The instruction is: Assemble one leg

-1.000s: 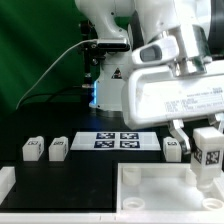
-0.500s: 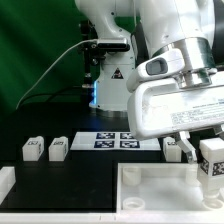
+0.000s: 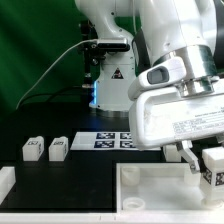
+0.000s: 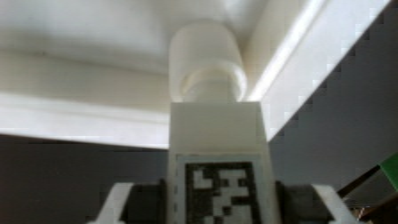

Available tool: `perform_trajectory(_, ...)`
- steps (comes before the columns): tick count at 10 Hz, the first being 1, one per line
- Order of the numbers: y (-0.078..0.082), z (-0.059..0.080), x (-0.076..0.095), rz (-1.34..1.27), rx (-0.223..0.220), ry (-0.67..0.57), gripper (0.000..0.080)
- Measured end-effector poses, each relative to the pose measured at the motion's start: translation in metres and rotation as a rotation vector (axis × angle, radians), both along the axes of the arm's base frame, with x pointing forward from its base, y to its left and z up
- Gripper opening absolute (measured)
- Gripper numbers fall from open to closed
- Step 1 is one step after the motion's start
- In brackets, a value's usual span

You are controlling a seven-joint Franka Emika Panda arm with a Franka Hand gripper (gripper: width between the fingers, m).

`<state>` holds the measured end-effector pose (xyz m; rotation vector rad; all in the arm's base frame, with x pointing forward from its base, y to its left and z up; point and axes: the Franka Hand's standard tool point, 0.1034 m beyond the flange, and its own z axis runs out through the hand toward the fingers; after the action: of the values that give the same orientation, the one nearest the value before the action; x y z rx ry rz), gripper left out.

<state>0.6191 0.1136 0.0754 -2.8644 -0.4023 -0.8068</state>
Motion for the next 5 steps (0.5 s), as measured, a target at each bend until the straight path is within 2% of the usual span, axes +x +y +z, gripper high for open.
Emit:
perform_trajectory(2,-0.0003,-0.0079,-0.0011,-0.008,0.006,-0.015,0.0292)
perform_trajectory(5,-0.0002,-0.0094,-0.0022,-0.022,0.015,-0.075,0.0292)
